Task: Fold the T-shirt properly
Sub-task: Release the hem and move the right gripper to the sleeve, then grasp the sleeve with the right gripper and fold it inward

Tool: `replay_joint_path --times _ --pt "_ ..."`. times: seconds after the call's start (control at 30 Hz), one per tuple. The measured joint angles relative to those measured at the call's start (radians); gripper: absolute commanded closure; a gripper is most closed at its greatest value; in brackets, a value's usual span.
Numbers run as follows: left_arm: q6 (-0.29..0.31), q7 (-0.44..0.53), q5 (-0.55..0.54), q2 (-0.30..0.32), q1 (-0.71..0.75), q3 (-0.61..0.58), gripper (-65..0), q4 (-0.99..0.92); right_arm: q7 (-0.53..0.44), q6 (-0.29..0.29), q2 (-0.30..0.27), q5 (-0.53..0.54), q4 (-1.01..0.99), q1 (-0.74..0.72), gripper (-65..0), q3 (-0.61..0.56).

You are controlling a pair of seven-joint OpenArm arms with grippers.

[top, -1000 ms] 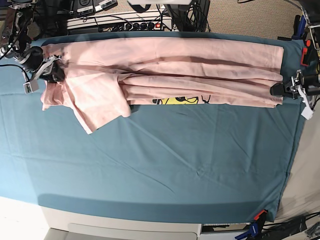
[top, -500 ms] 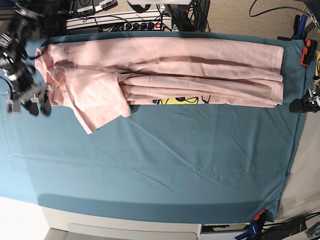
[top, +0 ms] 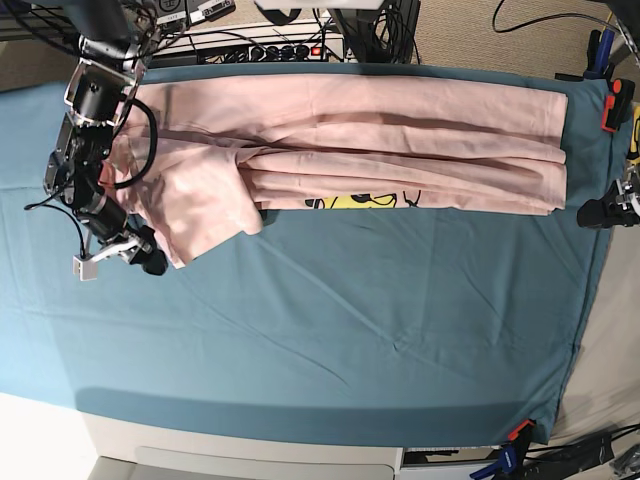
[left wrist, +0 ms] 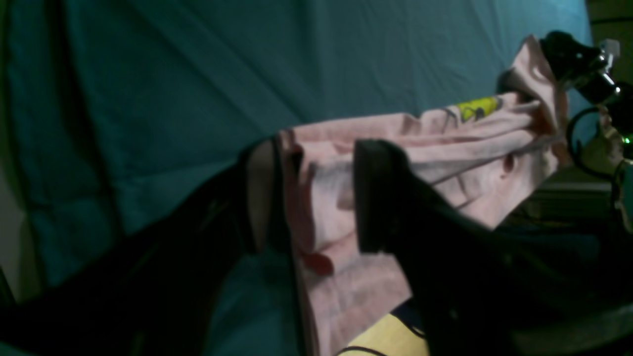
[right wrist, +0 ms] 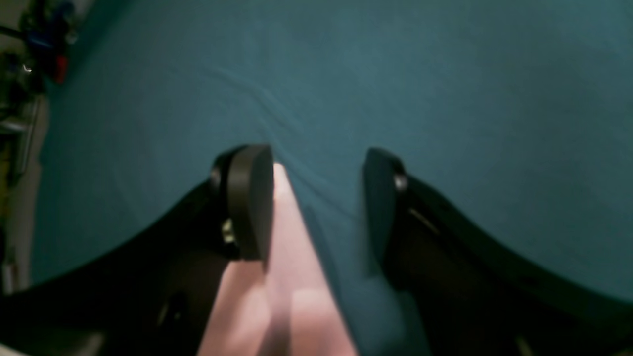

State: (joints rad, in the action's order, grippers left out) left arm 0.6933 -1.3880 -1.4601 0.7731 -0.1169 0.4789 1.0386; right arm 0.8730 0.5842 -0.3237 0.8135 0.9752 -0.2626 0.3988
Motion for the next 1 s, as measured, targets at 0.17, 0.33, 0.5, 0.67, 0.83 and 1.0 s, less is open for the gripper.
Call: replay_joint_path --times 0.17,0.33,0.5,0.67,0.83,1.0 --pt "0.000 0.000 0.000 0.000 0.000 0.000 -28.1 0.000 0.084 0.012 0.000 0.061 0.000 0.002 -30.2 0.000" --pt "0.000 0.000 0.000 0.000 0.000 0.000 -28.1 0.000 0.096 0.020 -0.005 0.079 0.001 0.002 -29.8 -0.022" --pt "0.000 0.000 0.000 0.000 0.000 0.000 -28.1 0.000 0.120 0.087 -0.008 0.086 -0.001 0.004 -10.9 -0.041" --pt "0.000 0.000 0.000 0.000 0.000 0.000 -28.1 0.000 0.149 0.101 -0.005 0.105 0.046 0.011 0.0 -0.041" --pt "0.000 0.000 0.000 0.000 0.001 0.000 -28.1 0.000 0.229 0.105 -0.005 0.154 0.254 0.045 0.0 -0.042" --pt "0.000 0.000 0.000 0.000 0.003 0.000 -28.1 0.002 0.237 0.106 -0.006 0.149 0.575 0.197 0.0 -0.042"
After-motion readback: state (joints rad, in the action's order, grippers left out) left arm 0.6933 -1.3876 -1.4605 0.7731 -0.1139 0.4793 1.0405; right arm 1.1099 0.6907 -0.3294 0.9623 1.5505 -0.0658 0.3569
